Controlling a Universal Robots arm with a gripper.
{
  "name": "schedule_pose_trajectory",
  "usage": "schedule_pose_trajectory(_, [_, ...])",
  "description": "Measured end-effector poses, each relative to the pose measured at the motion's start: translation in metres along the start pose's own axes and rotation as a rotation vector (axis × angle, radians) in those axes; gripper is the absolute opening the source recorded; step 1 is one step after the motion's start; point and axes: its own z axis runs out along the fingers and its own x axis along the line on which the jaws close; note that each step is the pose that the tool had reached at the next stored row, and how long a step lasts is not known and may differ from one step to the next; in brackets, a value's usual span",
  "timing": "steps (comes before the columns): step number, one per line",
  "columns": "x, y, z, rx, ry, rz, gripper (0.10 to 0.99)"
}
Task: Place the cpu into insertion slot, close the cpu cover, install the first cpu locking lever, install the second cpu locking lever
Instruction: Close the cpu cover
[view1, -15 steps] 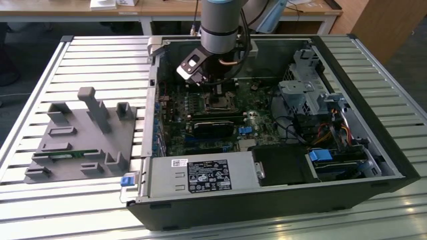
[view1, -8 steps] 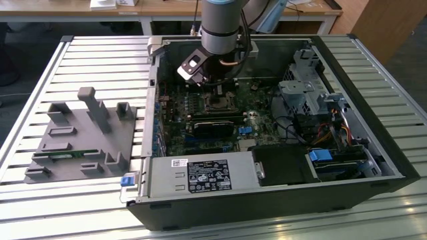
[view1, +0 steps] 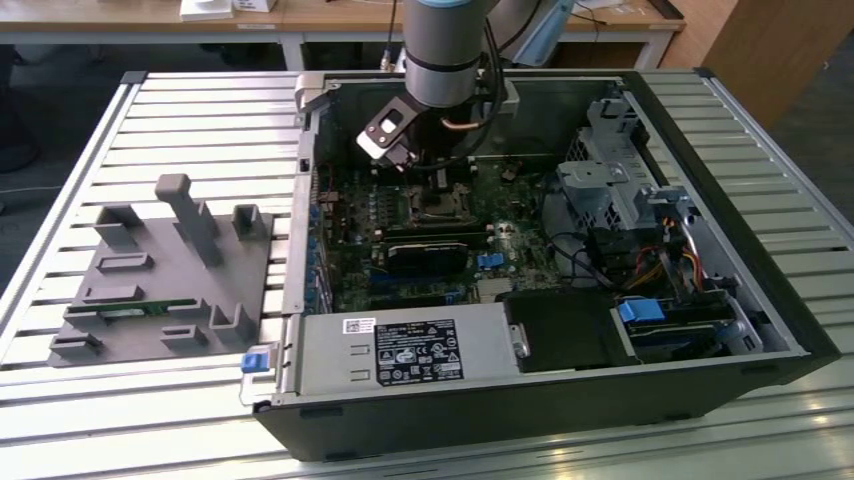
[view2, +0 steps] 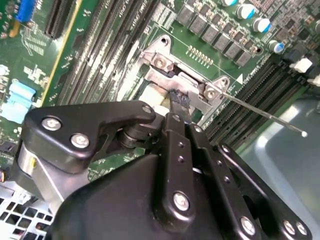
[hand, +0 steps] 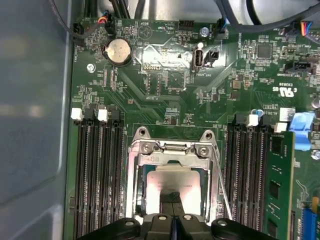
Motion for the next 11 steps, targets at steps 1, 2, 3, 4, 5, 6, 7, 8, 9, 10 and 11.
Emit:
schedule_pose_trajectory(1, [0.0, 0.0, -0.0015, 0.0, -0.0003, 0.0, 0.106])
schedule_pose_trajectory(2, [0.0, -0.0001, -0.0024, 0.0, -0.0004, 0.0, 0.106])
schedule_pose_trajectory(3, [0.0, -0.0004, -0.0025, 0.0, -0.0002, 0.0, 0.106])
schedule_pose_trajectory(4, [0.0, -0.0016, -0.0025, 0.0, -0.0002, 0.0, 0.106])
schedule_pose_trajectory(5, [0.0, -0.0034, -0.0026, 0.0, -0.0004, 0.0, 0.106])
schedule_pose_trajectory(6, [0.0001, -0.0054, -0.0025, 0.0, -0.0005, 0.0, 0.106])
schedule_pose_trajectory(7, [0.0002, -0.0073, -0.0024, 0.0, -0.0003, 0.0, 0.106])
schedule_pose_trajectory(8, [0.0002, -0.008, -0.0022, 0.0, -0.0003, 0.0, 0.106])
schedule_pose_trajectory(9, [0.0002, -0.0081, -0.0018, 0.0, -0.0003, 0.0, 0.106])
schedule_pose_trajectory(10, [0.0001, -0.0081, -0.0012, 0.0, -0.0005, 0.0, 0.106])
schedule_pose_trajectory(11, [0.0001, -0.0081, -0.0004, 0.0, -0.0004, 0.0, 0.106])
